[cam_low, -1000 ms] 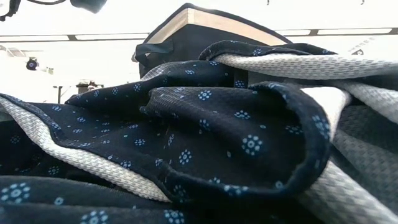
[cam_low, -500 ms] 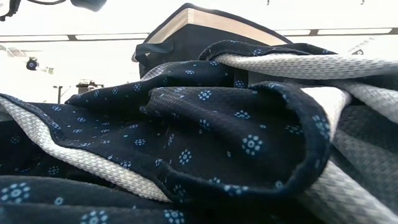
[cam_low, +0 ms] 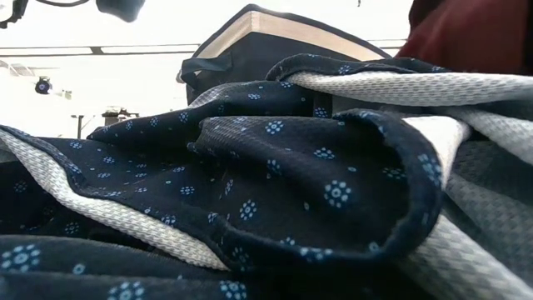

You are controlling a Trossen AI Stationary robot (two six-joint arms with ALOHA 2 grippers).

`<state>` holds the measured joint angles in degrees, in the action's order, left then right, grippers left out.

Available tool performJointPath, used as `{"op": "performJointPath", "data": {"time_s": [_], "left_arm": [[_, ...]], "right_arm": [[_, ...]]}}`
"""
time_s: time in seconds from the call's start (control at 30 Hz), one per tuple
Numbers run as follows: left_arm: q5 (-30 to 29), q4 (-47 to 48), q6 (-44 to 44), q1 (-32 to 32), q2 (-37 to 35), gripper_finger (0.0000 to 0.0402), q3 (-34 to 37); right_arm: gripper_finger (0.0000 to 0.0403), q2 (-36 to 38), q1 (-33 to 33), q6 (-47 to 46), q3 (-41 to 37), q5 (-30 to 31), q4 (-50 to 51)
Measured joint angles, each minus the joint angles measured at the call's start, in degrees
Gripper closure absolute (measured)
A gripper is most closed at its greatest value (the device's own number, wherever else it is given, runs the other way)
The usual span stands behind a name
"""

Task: Pick & Place Cloths
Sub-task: Put the red underwear into the green bin

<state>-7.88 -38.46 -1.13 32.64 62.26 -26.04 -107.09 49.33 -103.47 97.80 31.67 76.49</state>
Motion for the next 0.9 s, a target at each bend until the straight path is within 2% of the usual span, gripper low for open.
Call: {"op": "performJointPath", "data": {"time_s": [0.17, 0.3, 0.53, 0.67, 0.9], "left_arm": [[-0.60, -0.01, -0.12, 0.00, 0.00, 0.0260, 0.00], [-3.96, -0.18, -0.55, 0.02, 0.00, 0.0197, -0.05], [-4.68, -2.83, -0.75, -0.04, 1.16, 0.0100, -0.11], [-4.63, -6.50, -0.81, -0.04, 3.16, 0.0074, -0.13], [-4.08, -8.59, -0.81, -0.04, 7.90, 0.0069, -2.36]], "right_arm": [[0.0394, 0.02, -1.10, 6.37, 2.83, 4.79, -1.83], [0.0394, 0.02, -2.26, 14.11, 5.32, 7.18, -6.27], [0.0394, 0.09, -5.55, 36.30, 7.38, 7.58, -24.89], [0.0394, 0.09, -8.07, 48.04, 7.56, 8.91, -33.95], [0.0394, 0.09, -12.92, 58.60, 7.54, 9.05, -40.15]]}}
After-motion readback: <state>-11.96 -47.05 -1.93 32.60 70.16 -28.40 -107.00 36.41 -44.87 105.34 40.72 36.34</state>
